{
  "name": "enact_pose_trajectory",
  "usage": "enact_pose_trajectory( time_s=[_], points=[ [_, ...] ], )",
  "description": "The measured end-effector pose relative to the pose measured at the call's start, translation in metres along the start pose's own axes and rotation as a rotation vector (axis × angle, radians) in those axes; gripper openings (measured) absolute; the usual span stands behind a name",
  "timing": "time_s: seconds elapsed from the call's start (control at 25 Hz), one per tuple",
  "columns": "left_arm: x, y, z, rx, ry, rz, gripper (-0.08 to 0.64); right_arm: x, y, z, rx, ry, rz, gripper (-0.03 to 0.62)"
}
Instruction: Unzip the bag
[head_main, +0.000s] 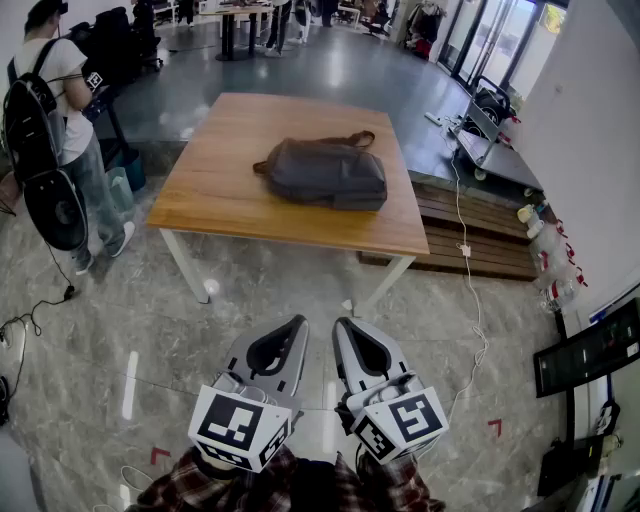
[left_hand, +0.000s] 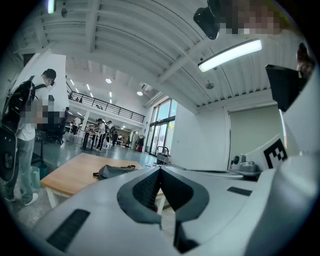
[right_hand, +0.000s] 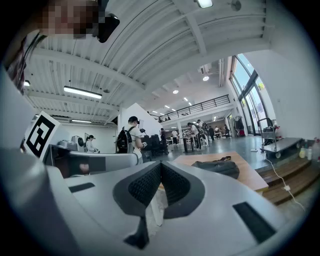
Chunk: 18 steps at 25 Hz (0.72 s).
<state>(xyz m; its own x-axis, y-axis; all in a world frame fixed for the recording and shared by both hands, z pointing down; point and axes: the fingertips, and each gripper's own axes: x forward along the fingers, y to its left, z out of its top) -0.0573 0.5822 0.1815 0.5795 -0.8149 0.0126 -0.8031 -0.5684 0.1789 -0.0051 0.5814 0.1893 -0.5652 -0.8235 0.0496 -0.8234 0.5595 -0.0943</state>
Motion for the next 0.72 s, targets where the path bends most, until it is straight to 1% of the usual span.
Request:
enact_pose_trajectory(
  time_s=[0.2,0.28,0.52,0.72],
  points=[
    [0.049,0.070,0.026,0.012,-0.010,-0.016,0.009,0.083,-0.016,0.016,-0.005,-0.009,-0.011,0.011],
    [0.066,0.095,0.030,0.019,-0.006,-0.024,0.009,0.114,-0.026,0.018,0.003,-0.013,-0.021,0.011],
    [0.110,0.165,0.023,-0.009,0.032,0.000,0.009,0.186,-0.057,0.004,0.031,0.031,-0.040,0.011],
    [0.173,0.209,0.010,-0.029,0.076,0.018,0.009,0.246,-0.113,-0.010,0.071,0.067,-0.053,0.011]
  ],
)
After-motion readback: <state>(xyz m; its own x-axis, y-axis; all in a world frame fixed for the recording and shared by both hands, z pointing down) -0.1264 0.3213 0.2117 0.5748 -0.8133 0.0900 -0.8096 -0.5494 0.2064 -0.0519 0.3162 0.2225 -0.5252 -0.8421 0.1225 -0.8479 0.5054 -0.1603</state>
